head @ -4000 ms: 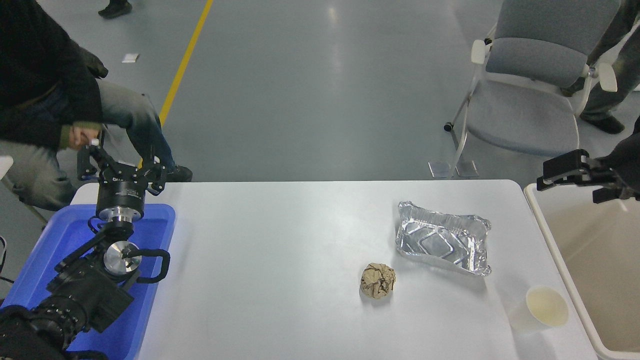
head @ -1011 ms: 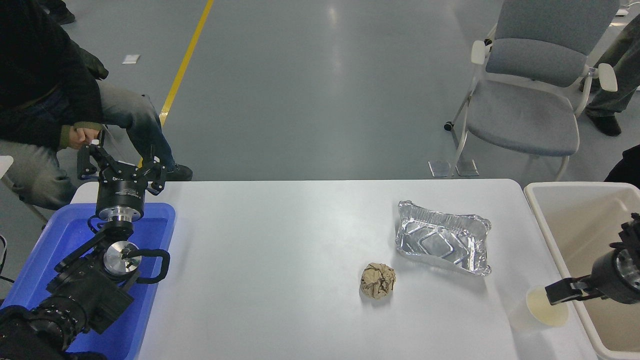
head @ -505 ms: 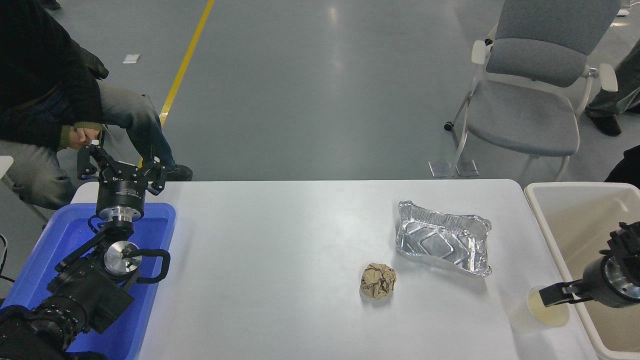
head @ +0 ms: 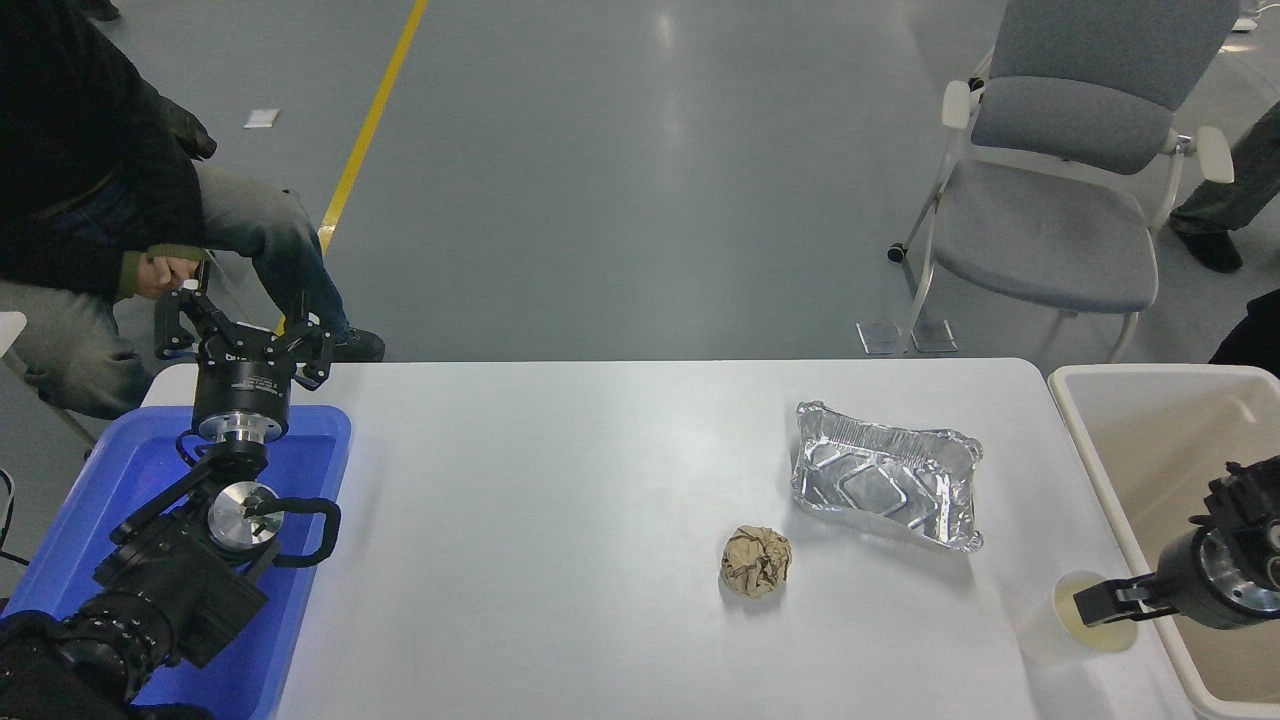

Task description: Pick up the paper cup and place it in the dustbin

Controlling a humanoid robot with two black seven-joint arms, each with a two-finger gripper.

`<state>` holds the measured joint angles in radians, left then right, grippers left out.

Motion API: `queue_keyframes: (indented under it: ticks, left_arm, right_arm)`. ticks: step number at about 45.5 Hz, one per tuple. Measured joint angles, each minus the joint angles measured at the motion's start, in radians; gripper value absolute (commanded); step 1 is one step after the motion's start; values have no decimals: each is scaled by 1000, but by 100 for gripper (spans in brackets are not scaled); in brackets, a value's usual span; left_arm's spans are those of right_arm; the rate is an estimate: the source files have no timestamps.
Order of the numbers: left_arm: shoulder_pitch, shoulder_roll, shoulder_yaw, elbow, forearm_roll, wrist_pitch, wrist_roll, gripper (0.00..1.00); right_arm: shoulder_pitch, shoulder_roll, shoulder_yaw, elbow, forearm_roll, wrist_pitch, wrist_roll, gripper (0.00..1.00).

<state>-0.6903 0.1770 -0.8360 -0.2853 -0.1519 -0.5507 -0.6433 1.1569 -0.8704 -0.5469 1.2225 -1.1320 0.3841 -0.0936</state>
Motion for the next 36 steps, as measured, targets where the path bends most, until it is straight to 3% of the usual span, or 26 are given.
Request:
queue_keyframes:
  ticks: [1, 2, 36]
  left_arm:
    - [0, 0, 0, 0, 0, 0, 0, 99]
    - [0, 0, 0, 0, 0, 0, 0, 99]
    - [0, 0, 0, 0, 0, 0, 0, 99]
  right_arm:
    - [-1, 0, 0, 0, 0, -1, 0, 1]
    - [-2, 1, 0, 0, 0, -1, 0, 0]
    - [19, -21, 25, 19, 9, 13, 4, 0]
